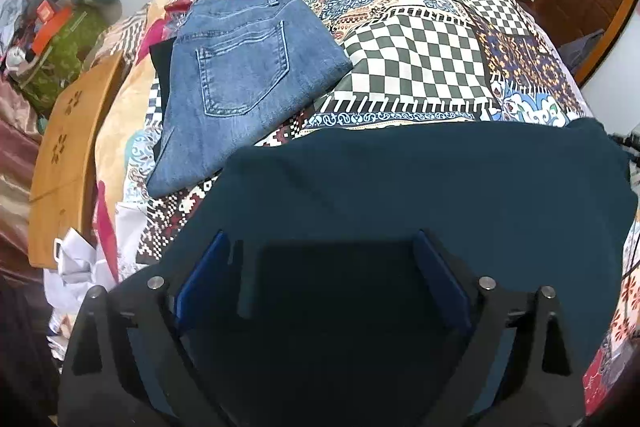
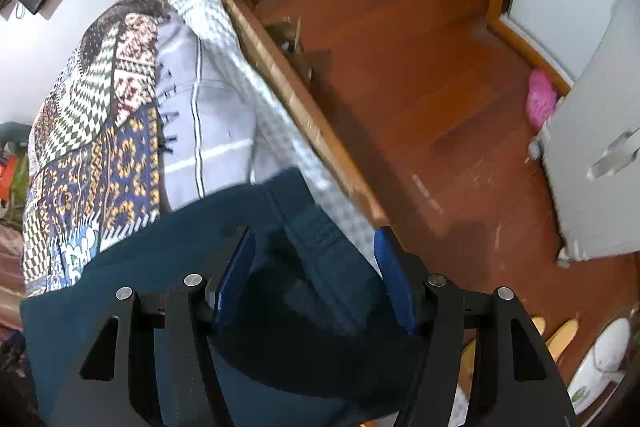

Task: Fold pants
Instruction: 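Lower the folded pants onto the bed with both tools and open them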

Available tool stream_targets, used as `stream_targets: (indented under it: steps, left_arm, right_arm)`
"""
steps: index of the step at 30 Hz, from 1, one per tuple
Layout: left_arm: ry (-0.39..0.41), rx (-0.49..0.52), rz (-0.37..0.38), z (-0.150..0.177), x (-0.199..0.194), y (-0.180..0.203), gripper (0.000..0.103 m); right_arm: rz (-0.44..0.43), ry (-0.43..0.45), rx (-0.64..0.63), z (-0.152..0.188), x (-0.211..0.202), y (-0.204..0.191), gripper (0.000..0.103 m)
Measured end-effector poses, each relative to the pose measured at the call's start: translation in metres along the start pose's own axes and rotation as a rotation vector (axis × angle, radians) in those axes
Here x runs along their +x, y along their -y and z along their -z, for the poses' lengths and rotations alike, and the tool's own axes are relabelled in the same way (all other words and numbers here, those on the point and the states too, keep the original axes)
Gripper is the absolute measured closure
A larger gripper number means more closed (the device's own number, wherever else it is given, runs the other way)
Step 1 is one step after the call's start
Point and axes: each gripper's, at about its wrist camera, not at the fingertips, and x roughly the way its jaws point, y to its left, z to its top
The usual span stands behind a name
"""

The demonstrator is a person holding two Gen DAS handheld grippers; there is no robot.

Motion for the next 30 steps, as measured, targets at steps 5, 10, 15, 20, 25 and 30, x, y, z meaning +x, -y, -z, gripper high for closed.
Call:
stream_targets:
  steps: [5,10,15,20,25,30]
  left_arm:
    - [-0.003,-0.042,0.008,0.001,0.002,-0.004,0.006]
    - [0.023,-0.008,-0.043,0.003,-0.002,0.005,0.006]
    - [0.057,0.052,-0.107,0.006,-0.007,0.015,0.006]
    - [0.069,0.101,-0.142,0.007,-0.011,0.022,0.006]
    - [0.059,0.145,-0.123,0.009,-0.018,0.029,0.006]
    - [0.030,0.215,-0.062,0.012,-0.022,0.049,0.006]
  right_arm:
    - [0.024,0.017,-0.078,0.017,-0.006,-0.004,0.076]
    - [0.080,0.136,-0.151,0.018,-0.029,-0.021,0.094]
    - [0.128,0.259,-0.171,-0.002,-0.050,-0.036,0.094]
    - [0.225,0.202,-0.168,-0.015,-0.030,-0.039,0.084]
    - [0.240,0.174,-0.217,-0.006,-0.045,-0.044,0.064]
    - [0.093,0.210,-0.195,0.017,-0.091,-0.049,0.049]
